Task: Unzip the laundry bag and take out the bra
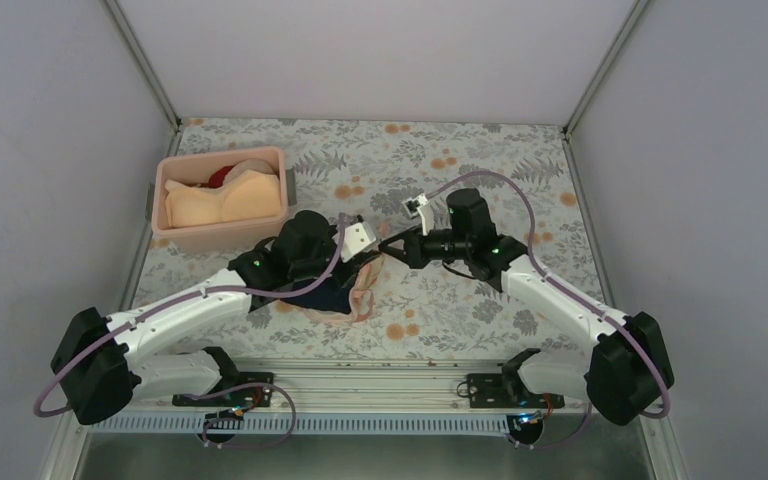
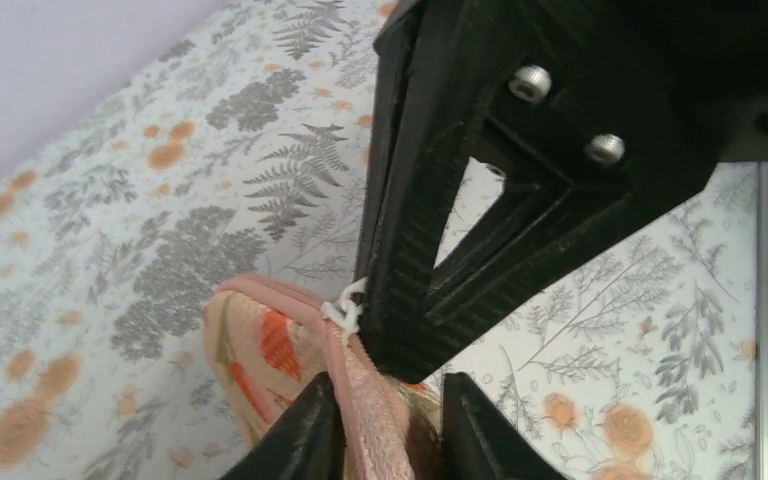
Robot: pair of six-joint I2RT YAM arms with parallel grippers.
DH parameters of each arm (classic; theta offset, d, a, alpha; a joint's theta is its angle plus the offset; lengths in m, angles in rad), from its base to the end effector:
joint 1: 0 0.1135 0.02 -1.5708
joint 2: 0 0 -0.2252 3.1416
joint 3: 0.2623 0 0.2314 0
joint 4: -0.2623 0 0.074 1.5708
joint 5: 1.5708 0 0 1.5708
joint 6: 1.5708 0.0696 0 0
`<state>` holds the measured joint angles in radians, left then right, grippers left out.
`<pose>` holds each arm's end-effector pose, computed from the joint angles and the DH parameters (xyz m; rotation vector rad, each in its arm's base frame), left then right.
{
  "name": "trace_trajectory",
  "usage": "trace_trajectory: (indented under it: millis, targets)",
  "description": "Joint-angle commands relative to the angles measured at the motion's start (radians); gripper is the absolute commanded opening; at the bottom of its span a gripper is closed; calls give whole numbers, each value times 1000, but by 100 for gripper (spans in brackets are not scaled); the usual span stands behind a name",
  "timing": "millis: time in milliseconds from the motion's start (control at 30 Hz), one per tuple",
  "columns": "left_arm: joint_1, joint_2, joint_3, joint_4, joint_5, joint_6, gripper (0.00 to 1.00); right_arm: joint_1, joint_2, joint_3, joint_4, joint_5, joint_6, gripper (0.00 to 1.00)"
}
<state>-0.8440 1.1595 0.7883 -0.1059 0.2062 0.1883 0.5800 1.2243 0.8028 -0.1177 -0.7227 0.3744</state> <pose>0.1796 -0.2234 0.2295 1.1460 1.7528 -0.6145 0.2092 0.1921 0.2238 -0.6930 2.1346 1.3082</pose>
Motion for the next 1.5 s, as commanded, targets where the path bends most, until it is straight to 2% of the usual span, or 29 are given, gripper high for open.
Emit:
trace_trajectory:
  millis: [0,67,100,300,567,767,867,1000,1033,1133,1200,1333,1467]
  targets:
    - [-3,6,15,11,-44,19,15,-4,-36,-9,20,-21,-24,4]
    - [-3,6,17,8,-38,46,3,-15,-36,-17,14,-19,-34,4]
    - [-3,4,17,8,-37,62,2,-25,-37,-22,7,-15,-39,4]
    - [-3,-26,-16,10,-49,158,2,-183,-33,-84,-38,-9,-65,4]
    - [-5,-88,-20,-58,176,313,2,-326,57,-117,-13,-32,-75,4]
    - [-4,-138,-52,-92,217,476,2,-356,155,-139,16,-81,-85,4]
    - [-3,-149,-58,-83,239,481,2,-356,201,-152,26,-114,-79,4]
    - [-3,-154,-80,-72,266,448,2,-356,205,-161,17,-84,-73,4]
    - [-3,-153,-93,-74,271,441,2,-356,199,-157,8,-68,-70,8]
    - [-5,-152,-121,-87,284,447,2,-355,160,-131,-47,4,-69,43]
    - [-6,-148,-140,-92,287,450,2,-355,123,-111,-86,70,-68,56]
    - [-38,-137,-177,-82,312,454,2,-354,38,-88,-129,186,-51,62]
    - [-95,-110,-206,-41,324,454,3,-345,-3,-64,-151,207,-48,63]
